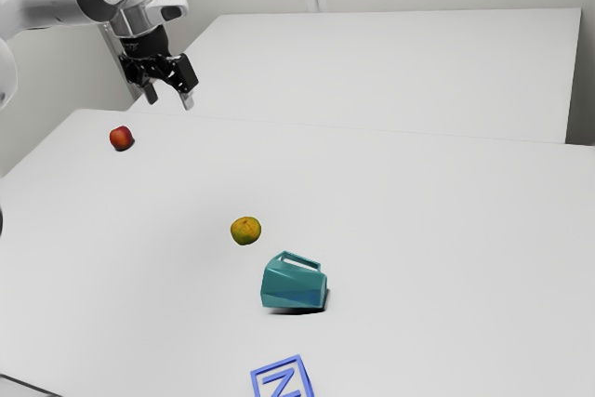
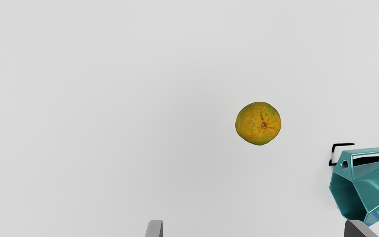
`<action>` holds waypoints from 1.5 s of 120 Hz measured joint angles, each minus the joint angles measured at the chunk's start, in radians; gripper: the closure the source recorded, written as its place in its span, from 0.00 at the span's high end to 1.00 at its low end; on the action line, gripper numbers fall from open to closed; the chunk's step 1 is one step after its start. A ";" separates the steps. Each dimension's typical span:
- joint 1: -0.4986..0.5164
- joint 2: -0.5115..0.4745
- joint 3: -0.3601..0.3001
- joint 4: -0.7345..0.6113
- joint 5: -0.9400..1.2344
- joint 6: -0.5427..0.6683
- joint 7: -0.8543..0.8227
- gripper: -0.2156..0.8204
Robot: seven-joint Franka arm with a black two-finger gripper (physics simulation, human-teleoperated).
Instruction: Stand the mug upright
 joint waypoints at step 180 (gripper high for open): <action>-0.165 -0.026 0.149 -0.814 -0.900 0.344 0.091 0.78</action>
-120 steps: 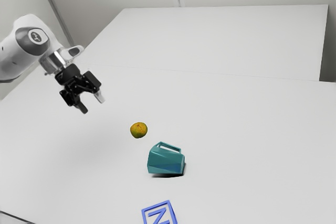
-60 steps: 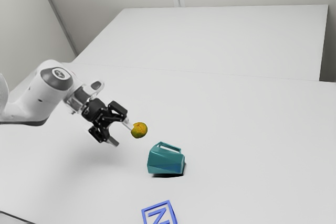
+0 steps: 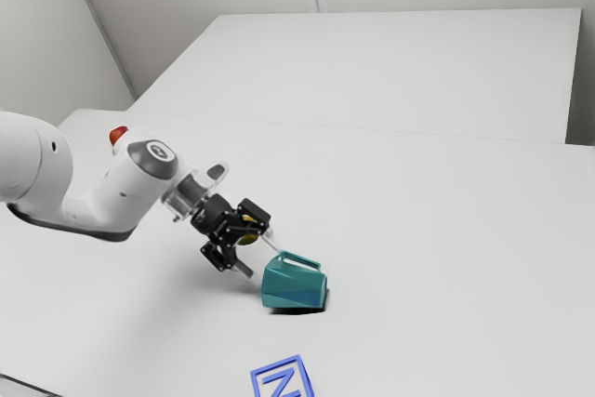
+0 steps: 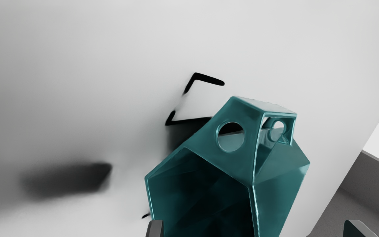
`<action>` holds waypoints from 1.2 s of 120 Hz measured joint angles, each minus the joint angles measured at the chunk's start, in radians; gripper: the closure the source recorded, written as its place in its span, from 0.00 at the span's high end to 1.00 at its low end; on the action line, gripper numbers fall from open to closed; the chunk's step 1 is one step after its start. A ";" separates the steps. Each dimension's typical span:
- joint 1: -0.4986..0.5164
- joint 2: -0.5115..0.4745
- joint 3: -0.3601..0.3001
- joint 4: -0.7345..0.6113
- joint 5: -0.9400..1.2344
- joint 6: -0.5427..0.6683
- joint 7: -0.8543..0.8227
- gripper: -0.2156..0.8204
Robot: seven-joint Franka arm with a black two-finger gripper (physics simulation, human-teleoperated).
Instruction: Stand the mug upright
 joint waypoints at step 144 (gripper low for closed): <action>-0.039 -0.022 -0.117 0.041 -0.128 0.025 0.018 0.06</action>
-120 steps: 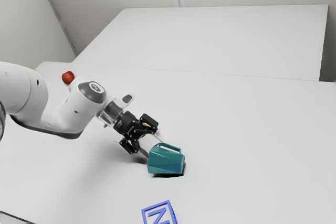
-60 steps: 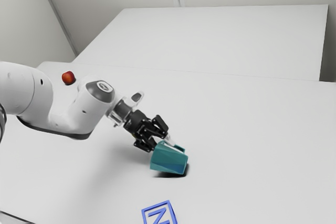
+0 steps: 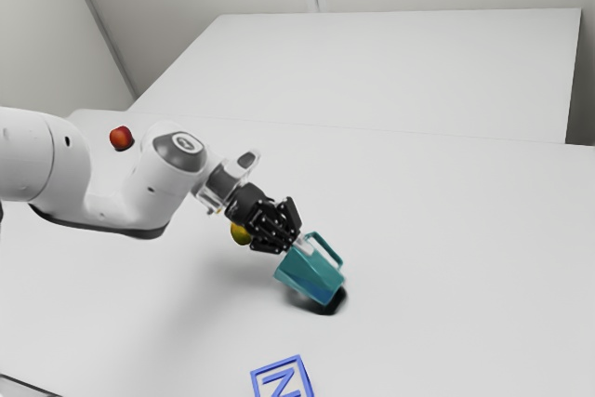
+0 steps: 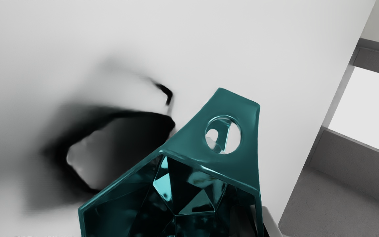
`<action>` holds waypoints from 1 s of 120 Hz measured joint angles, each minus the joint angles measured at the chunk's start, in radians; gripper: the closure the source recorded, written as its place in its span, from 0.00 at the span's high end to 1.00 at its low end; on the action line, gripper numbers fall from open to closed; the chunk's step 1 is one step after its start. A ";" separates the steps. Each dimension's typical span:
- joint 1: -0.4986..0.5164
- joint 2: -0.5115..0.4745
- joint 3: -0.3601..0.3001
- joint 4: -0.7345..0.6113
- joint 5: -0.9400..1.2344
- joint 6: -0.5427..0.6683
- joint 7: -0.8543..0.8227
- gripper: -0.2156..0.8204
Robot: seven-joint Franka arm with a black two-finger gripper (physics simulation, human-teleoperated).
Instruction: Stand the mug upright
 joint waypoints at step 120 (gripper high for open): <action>-0.321 -0.007 -0.021 0.184 1.064 0.238 -0.217 0.03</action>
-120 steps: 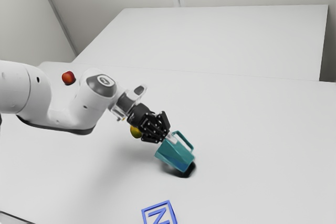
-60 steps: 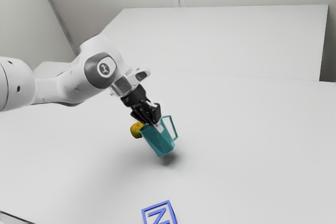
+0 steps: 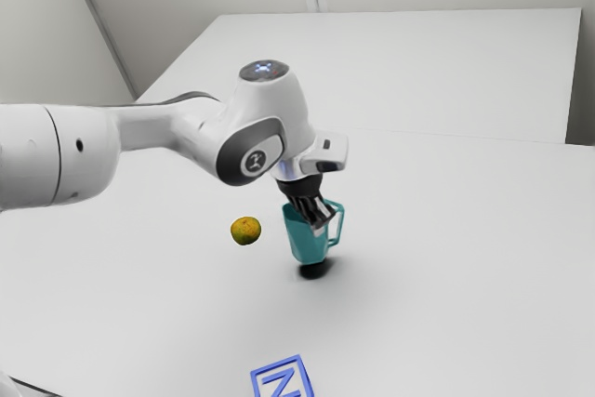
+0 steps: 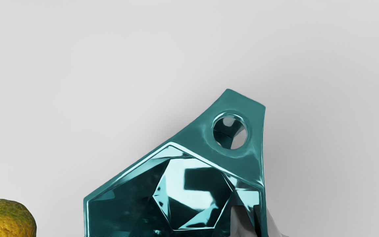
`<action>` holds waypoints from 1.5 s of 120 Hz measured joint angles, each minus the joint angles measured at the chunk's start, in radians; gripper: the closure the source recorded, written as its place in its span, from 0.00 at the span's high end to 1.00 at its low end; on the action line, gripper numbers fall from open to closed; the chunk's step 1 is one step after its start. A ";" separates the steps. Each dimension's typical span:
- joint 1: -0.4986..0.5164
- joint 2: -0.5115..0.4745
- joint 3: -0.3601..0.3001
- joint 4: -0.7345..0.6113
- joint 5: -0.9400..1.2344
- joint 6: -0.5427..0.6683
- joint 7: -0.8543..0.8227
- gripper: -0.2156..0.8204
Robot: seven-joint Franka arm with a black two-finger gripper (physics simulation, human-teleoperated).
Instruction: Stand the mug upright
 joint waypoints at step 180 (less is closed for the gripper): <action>0.097 0.085 0.023 0.064 0.000 0.055 -0.237 0.59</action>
